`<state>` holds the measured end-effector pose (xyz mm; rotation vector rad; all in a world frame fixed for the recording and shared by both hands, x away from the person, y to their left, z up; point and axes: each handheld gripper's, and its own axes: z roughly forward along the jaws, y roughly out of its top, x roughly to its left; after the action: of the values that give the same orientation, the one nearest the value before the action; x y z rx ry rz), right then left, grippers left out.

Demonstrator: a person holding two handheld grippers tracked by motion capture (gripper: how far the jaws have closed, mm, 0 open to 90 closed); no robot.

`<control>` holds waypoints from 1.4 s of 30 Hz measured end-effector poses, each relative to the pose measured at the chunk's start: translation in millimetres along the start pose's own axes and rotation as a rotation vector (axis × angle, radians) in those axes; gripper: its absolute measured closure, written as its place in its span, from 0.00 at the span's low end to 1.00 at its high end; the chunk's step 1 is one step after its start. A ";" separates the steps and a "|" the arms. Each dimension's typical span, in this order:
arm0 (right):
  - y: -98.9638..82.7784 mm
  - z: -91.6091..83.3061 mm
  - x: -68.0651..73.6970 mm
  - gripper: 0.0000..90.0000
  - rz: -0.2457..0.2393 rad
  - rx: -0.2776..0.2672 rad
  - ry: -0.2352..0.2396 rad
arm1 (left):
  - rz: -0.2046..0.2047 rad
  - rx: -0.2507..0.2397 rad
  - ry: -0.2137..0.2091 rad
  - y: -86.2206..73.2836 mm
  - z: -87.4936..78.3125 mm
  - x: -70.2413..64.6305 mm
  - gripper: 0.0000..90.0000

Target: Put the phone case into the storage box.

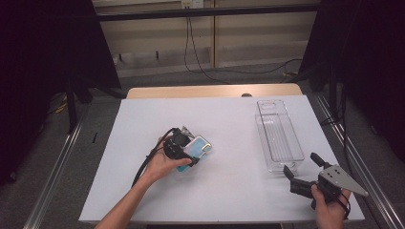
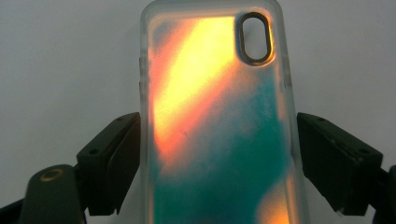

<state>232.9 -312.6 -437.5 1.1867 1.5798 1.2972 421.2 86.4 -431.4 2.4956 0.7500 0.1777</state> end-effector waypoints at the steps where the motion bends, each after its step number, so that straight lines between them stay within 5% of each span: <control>1: 0.1 -0.1 0.0 0.00 -0.001 0.001 0.001 | -0.006 -0.018 0.004 -0.4 -1.1 -0.2 0.19; 10: 0.0 -0.2 0.0 0.00 -0.002 0.001 0.001 | -0.009 -0.100 0.046 -2.8 -8.0 -0.7 0.19; 17: 0.1 -0.4 -0.2 0.00 -0.002 0.001 0.001 | -0.010 -0.107 0.067 -3.8 -11.8 0.7 0.19; 42: 0.2 -1.0 0.1 0.00 0.001 -0.005 0.000 | -0.005 -0.258 0.129 -10.7 -33.1 2.0 0.19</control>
<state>232.0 -312.8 -437.1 1.1852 1.5751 1.3009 409.0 109.9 -408.7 2.2533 0.7351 0.4103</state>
